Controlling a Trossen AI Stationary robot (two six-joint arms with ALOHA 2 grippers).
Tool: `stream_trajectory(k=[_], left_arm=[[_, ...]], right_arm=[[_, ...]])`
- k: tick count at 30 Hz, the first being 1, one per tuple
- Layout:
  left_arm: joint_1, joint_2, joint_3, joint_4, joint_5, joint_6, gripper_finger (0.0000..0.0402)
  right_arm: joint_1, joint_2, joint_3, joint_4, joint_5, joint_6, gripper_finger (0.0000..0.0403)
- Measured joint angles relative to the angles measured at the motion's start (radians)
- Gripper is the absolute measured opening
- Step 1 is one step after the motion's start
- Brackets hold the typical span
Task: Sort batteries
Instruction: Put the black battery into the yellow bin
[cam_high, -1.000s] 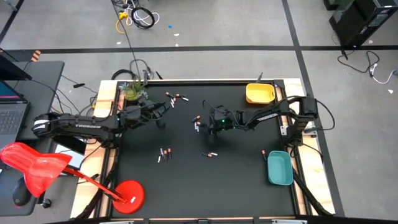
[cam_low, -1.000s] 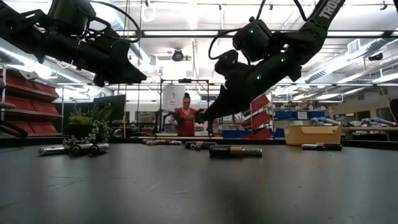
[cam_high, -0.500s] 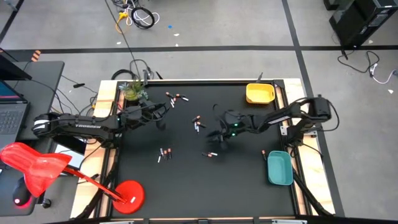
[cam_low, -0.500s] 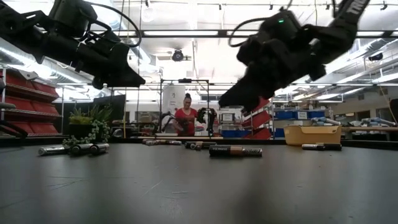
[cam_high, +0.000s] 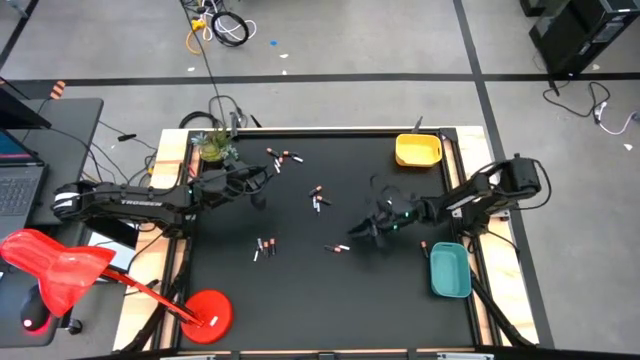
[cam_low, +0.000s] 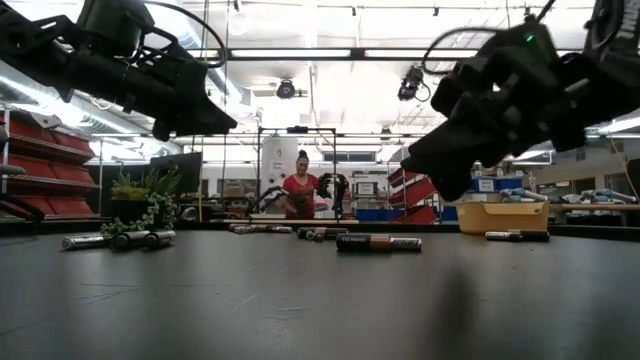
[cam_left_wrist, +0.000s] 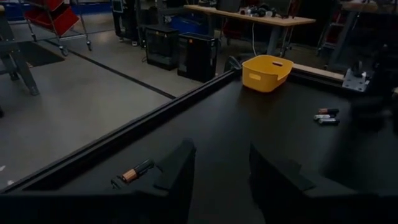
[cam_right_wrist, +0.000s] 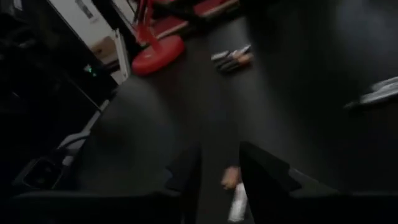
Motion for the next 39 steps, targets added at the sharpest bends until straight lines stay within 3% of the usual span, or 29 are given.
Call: stream_trajectory(k=[3, 6, 10, 15, 20, 25, 29, 32, 39], left_arm=[[0.000, 0.000, 0.000, 0.007, 0.006, 0.000, 0.0156], [0.000, 0.000, 0.000, 0.010, 0.017, -0.003, 0.0156], [0.000, 0.000, 0.000, 0.012, 0.025, -0.003, 0.0156], [0.000, 0.000, 0.000, 0.014, 0.025, -0.025, 0.0156], [0.000, 0.000, 0.000, 0.016, 0.049, -0.026, 0.0156], [0.000, 0.000, 0.000, 0.016, 0.054, -0.023, 0.0156], [0.001, 0.000, 0.000, 0.016, 0.053, 0.004, 0.0156], [0.001, 0.000, 0.000, 0.016, 0.053, 0.017, 0.0156], [0.001, 0.000, 0.000, 0.022, 0.051, 0.028, 0.0156]], right_arm=[[0.090, -0.006, 0.028, -0.066, 0.066, 0.059, 0.0114], [0.169, -0.020, 0.078, -0.270, 0.127, 0.142, 0.0109], [0.262, -0.009, 0.159, -0.500, 0.125, 0.234, 0.0107], [0.368, -0.024, 0.206, -0.494, 0.053, 0.290, 0.0106], [0.446, -0.095, 0.205, -0.583, 0.212, 0.367, 0.0098], [0.486, -0.238, 0.219, -1.014, 0.356, 0.568, 0.0094], [0.470, -0.318, 0.313, -1.409, 0.437, 0.647, 0.0095], [0.426, -0.328, 0.376, -1.618, 0.409, 0.683, 0.0095], [0.317, -0.316, 0.394, -1.905, 0.180, 0.669, 0.0125]])
